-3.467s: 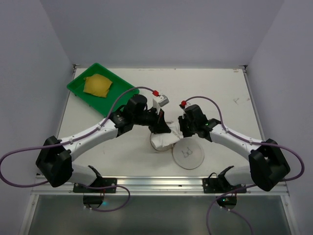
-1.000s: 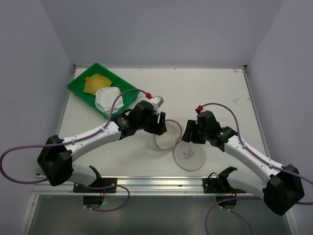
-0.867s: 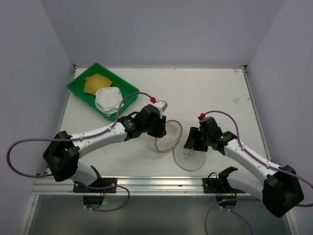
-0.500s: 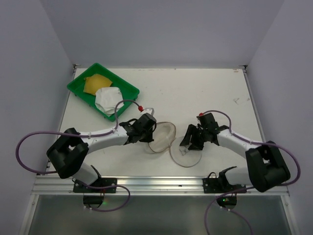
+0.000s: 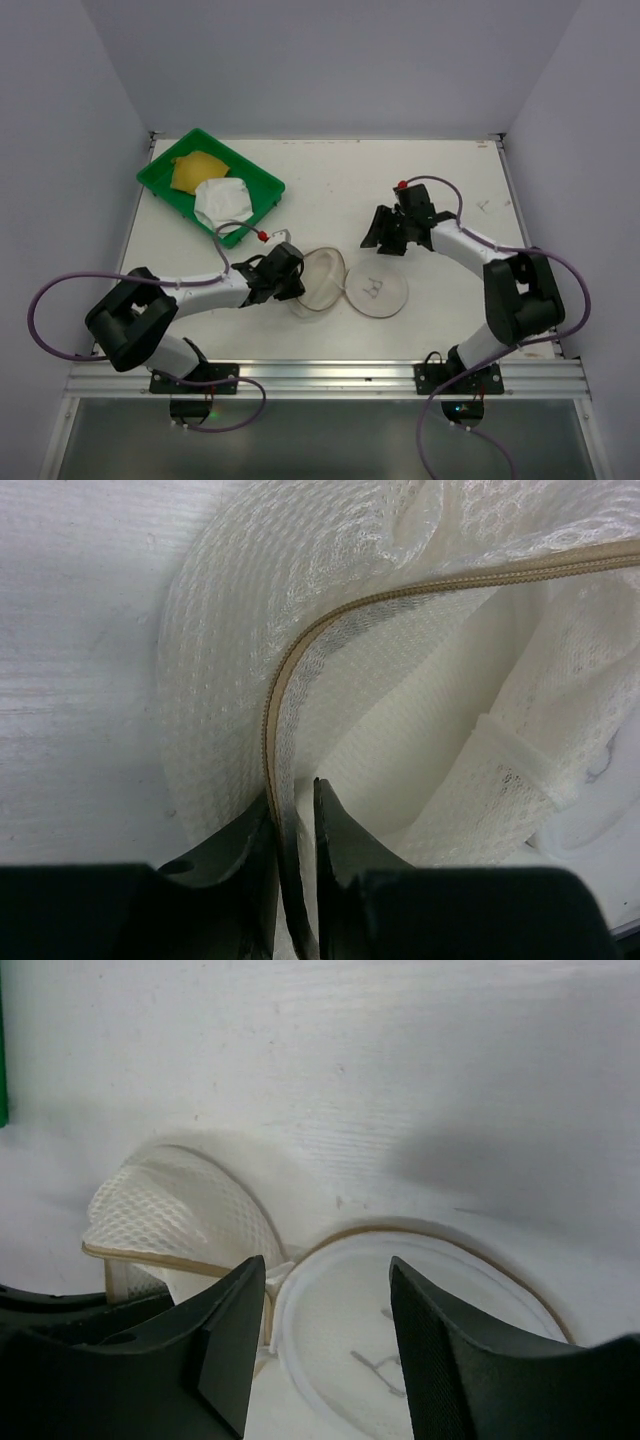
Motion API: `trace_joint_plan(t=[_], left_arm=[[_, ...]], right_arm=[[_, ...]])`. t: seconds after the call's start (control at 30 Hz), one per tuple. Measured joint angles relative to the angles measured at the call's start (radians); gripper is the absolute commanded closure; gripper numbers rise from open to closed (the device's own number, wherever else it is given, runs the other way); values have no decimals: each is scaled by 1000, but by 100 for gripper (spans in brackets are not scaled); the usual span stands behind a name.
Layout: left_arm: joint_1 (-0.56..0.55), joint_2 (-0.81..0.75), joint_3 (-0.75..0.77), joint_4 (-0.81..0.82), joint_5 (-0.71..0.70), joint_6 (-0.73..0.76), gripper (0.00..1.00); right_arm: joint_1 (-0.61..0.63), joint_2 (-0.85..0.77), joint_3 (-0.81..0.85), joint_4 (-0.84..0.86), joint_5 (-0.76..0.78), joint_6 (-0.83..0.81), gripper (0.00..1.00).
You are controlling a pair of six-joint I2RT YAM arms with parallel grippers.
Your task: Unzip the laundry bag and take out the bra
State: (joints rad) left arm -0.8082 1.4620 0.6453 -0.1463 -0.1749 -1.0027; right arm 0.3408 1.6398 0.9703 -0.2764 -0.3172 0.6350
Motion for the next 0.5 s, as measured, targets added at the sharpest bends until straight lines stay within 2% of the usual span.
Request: trace_joint_plan(t=[0.1,0.23,0.4,0.5], left_arm=[[10,5,2,5,3,-14,79],[47,38,22,24,20,-27,81],[129,56,27,56,52,-26,81],[159,55,27,56,51,-26,81]], right_arm=[[-2,-118,-48,-51,113,-6,36],[-7,-279,-129,-130,235,11,35],[-14,-313,-211,-190,286,47,39],[-14,-313,-248,-203,302,73,37]])
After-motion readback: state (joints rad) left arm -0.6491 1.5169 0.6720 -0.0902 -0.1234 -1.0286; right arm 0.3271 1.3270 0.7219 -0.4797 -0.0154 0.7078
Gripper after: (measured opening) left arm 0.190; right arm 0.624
